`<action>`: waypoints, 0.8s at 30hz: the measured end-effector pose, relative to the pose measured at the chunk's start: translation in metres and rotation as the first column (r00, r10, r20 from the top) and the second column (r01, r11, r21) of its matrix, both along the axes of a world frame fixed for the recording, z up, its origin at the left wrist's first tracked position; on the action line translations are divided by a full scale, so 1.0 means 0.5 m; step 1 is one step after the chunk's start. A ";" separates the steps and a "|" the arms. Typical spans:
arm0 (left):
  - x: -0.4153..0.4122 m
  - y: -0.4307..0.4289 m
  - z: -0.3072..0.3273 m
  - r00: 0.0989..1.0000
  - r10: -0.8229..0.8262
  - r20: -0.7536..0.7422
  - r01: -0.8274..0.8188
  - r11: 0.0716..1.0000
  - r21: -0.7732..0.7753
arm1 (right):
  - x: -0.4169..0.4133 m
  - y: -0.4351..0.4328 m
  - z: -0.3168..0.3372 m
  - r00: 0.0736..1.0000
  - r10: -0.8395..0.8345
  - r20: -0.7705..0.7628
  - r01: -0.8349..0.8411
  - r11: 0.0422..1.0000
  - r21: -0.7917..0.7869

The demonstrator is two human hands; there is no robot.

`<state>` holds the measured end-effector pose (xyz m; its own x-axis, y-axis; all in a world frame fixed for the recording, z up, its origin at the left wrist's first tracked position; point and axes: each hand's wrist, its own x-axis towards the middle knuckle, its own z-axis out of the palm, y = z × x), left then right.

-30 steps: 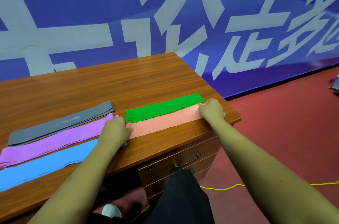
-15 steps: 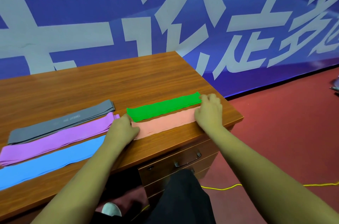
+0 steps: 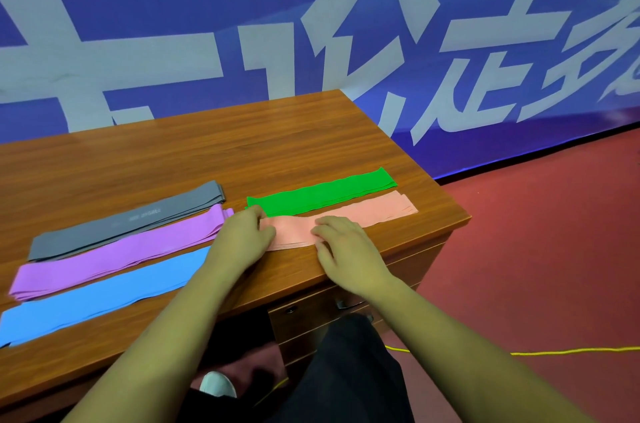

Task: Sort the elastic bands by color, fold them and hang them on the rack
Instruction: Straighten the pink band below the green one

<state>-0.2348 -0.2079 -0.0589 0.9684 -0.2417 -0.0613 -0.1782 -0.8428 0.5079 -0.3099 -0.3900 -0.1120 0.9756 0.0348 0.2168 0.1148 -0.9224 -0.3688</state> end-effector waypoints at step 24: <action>-0.005 -0.096 -0.026 0.986 -0.165 0.025 0.142 0.751 -0.645 | 0.047 -0.068 0.109 0.926 -0.126 -0.356 0.377 0.277 0.884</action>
